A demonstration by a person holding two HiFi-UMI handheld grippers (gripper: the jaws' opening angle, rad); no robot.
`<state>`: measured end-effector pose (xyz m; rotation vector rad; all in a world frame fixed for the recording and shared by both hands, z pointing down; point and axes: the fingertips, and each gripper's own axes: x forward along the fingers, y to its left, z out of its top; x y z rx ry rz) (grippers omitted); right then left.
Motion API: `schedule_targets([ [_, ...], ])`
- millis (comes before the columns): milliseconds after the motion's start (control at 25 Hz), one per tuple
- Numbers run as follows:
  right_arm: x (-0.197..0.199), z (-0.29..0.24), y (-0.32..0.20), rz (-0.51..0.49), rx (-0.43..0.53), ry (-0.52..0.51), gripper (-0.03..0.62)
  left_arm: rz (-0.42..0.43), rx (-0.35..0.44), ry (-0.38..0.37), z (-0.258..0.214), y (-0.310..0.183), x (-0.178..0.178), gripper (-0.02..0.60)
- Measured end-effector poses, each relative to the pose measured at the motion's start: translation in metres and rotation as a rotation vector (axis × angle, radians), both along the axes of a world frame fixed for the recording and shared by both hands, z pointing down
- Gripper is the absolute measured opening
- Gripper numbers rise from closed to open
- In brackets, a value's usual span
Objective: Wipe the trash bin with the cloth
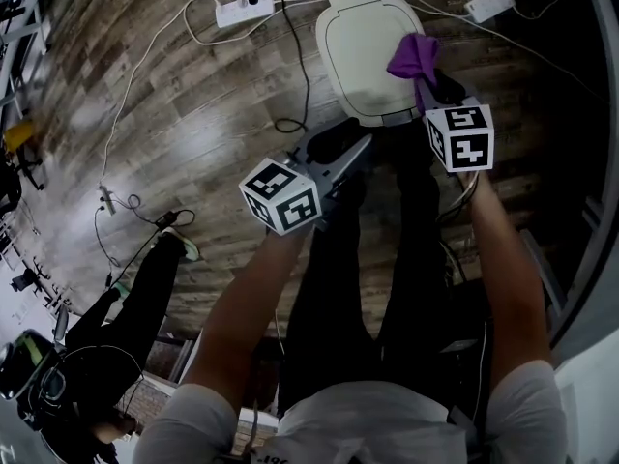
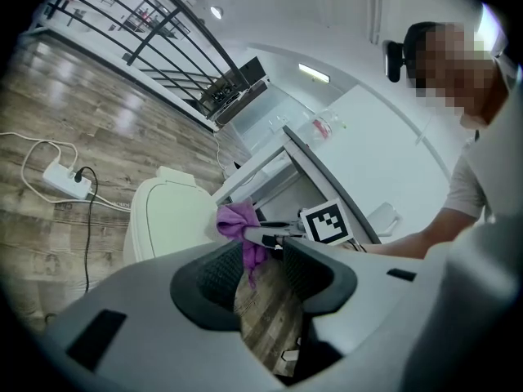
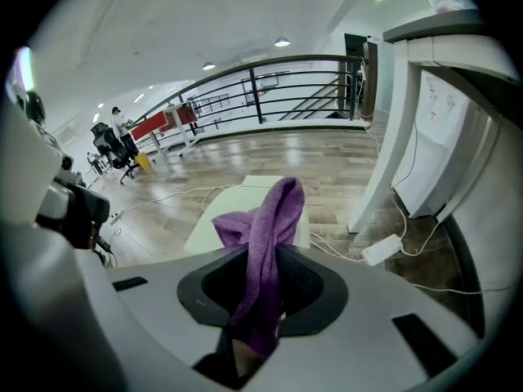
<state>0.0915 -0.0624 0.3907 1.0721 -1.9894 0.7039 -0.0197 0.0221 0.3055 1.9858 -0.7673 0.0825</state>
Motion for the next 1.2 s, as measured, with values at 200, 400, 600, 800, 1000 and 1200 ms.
schedule_targets([
  [200, -0.065, 0.002, 0.036, -0.109, -0.048, -0.078, 0.091, -0.016, -0.004, -0.002, -0.001, 0.008, -0.016, 0.155],
  [400, -0.114, 0.012, 0.068, -0.211, -0.102, -0.098, 0.091, -0.036, -0.010, -0.002, 0.000, 0.012, -0.036, 0.155],
  [600, -0.143, 0.027, 0.099, -0.329, -0.151, -0.085, 0.091, -0.054, -0.011, -0.004, 0.001, 0.014, -0.048, 0.155],
  [800, -0.139, 0.042, 0.117, -0.367, -0.194, -0.049, 0.091, -0.064, -0.020, -0.002, 0.006, 0.017, -0.052, 0.155],
  [1000, -0.122, 0.048, 0.119, -0.365, -0.206, -0.026, 0.091, -0.058, -0.029, 0.005, 0.009, 0.019, -0.044, 0.155],
  [1200, -0.104, 0.050, 0.119, -0.366, -0.209, -0.013, 0.091, -0.041, -0.029, 0.004, 0.010, 0.014, -0.034, 0.155],
])
